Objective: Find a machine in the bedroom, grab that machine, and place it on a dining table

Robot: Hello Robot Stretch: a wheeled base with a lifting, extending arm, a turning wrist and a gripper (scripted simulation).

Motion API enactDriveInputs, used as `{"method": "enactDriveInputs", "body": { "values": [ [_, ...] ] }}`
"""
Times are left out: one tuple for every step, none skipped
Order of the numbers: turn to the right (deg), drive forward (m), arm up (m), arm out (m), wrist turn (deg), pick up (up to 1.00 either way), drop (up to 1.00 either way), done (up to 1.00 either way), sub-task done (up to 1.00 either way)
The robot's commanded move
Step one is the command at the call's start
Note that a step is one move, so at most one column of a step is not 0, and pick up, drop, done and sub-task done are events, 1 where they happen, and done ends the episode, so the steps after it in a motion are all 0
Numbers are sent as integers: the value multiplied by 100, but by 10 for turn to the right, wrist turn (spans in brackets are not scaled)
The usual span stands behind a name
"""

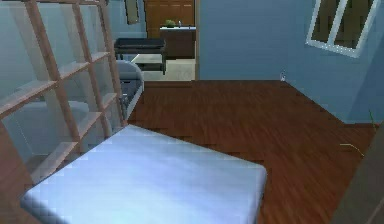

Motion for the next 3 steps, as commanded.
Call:
{"method": "enactDriveInputs", "body": {
  "values": [
    [0, 45, 0, 0, 0, 0, 0, 0, 0],
    [390, 0, 0, 0, 0, 0, 0, 0, 0],
    [30, 0, 0, 0, 0, 0, 0, 0, 0]
  ]
}}
